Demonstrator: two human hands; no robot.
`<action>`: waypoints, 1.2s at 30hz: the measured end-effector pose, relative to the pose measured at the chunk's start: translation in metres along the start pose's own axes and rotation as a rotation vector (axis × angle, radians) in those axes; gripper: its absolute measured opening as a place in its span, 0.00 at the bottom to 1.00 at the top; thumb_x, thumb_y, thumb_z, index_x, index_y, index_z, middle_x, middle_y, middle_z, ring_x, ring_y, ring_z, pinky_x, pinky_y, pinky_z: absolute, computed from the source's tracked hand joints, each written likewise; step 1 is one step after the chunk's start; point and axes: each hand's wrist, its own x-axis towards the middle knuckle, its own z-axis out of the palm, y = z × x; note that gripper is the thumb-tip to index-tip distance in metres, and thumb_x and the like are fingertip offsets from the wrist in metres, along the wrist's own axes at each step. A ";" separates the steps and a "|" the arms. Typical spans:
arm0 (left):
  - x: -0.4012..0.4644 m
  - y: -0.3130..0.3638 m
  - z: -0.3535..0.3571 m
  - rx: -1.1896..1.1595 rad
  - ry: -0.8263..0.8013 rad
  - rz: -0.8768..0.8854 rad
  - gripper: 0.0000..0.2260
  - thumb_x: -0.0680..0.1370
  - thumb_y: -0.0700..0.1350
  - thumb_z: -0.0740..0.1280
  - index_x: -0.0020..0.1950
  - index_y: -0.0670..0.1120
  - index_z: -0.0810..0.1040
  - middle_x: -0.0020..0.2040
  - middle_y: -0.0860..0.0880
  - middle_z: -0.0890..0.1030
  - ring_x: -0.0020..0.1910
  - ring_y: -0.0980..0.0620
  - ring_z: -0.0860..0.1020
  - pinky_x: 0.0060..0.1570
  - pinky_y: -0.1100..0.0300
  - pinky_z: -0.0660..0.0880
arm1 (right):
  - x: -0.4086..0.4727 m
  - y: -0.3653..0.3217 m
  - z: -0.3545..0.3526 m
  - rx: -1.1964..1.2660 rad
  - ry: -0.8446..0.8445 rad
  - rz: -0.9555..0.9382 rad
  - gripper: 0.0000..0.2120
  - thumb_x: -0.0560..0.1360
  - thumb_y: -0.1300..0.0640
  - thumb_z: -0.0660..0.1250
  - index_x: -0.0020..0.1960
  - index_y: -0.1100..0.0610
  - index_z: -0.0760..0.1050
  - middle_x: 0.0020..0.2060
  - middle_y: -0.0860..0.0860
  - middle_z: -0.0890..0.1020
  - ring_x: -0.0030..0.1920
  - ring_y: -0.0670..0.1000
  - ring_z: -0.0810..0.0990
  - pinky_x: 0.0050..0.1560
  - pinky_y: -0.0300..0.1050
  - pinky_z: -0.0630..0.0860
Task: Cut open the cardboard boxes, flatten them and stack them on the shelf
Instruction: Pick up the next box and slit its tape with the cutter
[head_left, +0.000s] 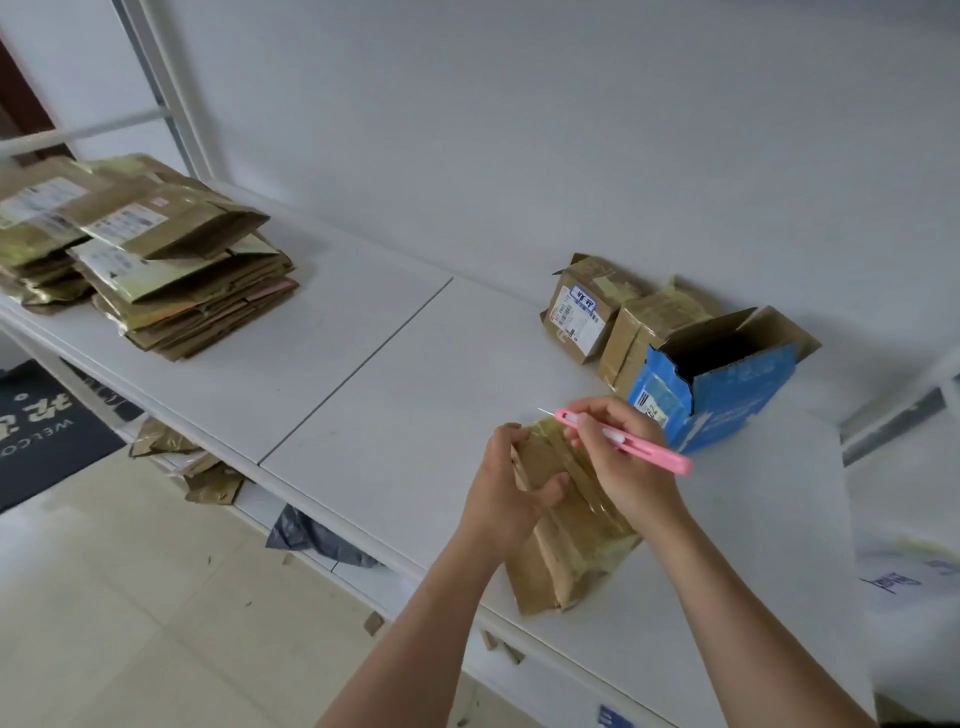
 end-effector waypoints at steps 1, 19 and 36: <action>0.000 0.000 0.004 0.012 0.004 -0.009 0.22 0.73 0.46 0.76 0.60 0.53 0.67 0.58 0.53 0.75 0.56 0.52 0.77 0.58 0.53 0.76 | 0.001 0.003 -0.005 -0.001 0.005 0.009 0.05 0.79 0.63 0.66 0.50 0.57 0.80 0.42 0.48 0.85 0.43 0.47 0.84 0.41 0.39 0.81; 0.003 -0.018 0.037 -0.110 -0.009 -0.112 0.23 0.78 0.48 0.70 0.70 0.54 0.64 0.57 0.59 0.79 0.52 0.70 0.78 0.47 0.69 0.77 | -0.021 0.033 -0.022 -0.106 0.125 -0.006 0.07 0.75 0.65 0.71 0.47 0.53 0.79 0.42 0.39 0.84 0.46 0.41 0.84 0.38 0.33 0.79; 0.011 -0.004 0.025 -0.011 -0.046 -0.221 0.19 0.78 0.53 0.69 0.66 0.55 0.67 0.58 0.58 0.78 0.56 0.52 0.80 0.62 0.48 0.76 | -0.021 0.028 -0.024 -0.530 0.025 -0.352 0.07 0.70 0.71 0.74 0.46 0.69 0.79 0.38 0.56 0.83 0.37 0.47 0.81 0.39 0.26 0.76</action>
